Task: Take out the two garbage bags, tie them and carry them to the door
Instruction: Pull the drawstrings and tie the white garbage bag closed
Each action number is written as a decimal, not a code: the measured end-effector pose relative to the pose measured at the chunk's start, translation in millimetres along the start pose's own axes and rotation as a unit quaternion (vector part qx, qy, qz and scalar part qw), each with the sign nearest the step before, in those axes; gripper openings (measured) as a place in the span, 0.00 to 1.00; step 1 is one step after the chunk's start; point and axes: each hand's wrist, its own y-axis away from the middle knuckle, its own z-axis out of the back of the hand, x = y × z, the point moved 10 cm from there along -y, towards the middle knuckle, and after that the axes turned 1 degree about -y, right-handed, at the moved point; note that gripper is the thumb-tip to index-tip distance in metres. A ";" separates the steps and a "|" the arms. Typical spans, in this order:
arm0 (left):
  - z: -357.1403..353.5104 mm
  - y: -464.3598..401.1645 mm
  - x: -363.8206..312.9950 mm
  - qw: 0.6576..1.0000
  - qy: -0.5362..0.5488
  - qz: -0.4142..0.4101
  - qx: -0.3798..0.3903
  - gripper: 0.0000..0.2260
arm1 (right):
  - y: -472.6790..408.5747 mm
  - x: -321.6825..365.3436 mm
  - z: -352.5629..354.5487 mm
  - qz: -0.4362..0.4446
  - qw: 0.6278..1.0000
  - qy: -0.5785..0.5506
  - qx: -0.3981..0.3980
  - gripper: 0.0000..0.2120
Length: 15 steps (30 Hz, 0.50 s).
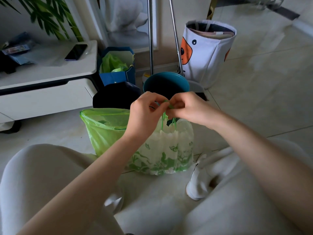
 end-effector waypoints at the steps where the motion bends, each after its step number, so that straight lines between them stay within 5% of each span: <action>1: -0.9 0.0 3.1 1.000 0.004 0.010 -0.002 0.02 | 0.1 2.2 2.2 0.007 1.000 0.004 -0.006 0.04; 4: -9.3 4.5 26.3 0.997 0.036 0.071 0.015 0.04 | 0.3 3.6 11.0 0.010 1.000 0.001 -0.026 0.01; 11: -72.6 45.5 75.1 0.965 0.026 0.165 0.201 0.34 | 5.6 14.6 9.8 0.029 0.996 -0.080 -0.006 0.04; 15: -98.4 47.4 70.6 0.968 0.051 0.171 0.175 0.30 | 12.4 30.9 0.8 0.069 0.989 -0.133 0.009 0.03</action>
